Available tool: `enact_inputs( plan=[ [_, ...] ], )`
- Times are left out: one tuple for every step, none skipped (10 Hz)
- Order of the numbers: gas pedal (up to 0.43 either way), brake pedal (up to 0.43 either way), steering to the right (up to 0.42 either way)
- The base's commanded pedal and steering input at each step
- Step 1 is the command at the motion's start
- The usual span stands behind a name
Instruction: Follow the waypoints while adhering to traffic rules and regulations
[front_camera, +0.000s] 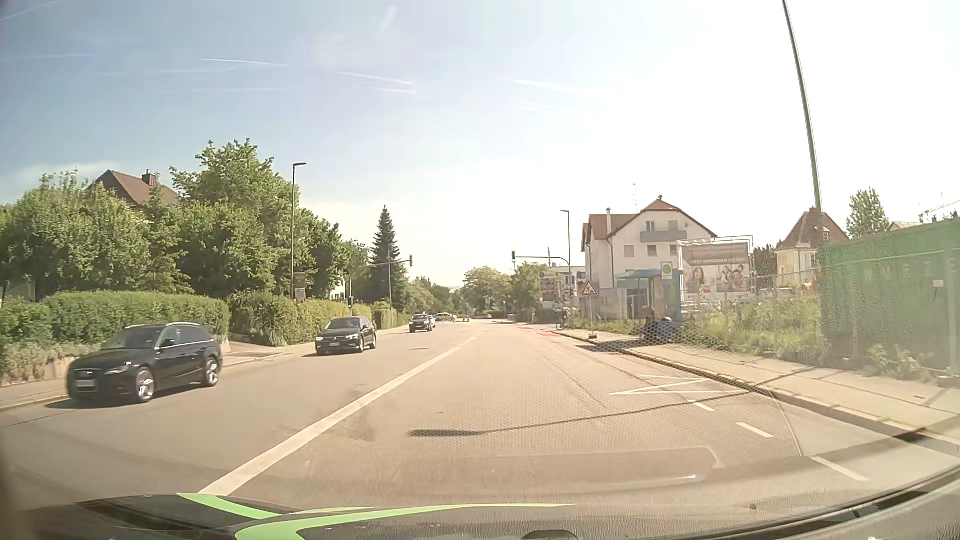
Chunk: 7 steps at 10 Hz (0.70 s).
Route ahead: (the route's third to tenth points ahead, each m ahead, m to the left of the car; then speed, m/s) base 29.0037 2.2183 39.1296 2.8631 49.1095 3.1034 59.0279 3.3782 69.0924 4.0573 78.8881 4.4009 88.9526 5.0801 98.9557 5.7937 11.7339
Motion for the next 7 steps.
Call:
enact_inputs(
  plan=[
    [0.047, 0.000, -0.001],
    [0.047, 0.000, -0.001],
    [0.047, 0.000, -0.001],
    [0.047, 0.000, -0.001],
    [0.047, 0.000, -0.002],
    [0.047, 0.000, -0.002],
    [0.047, 0.000, -0.003]
  ],
)
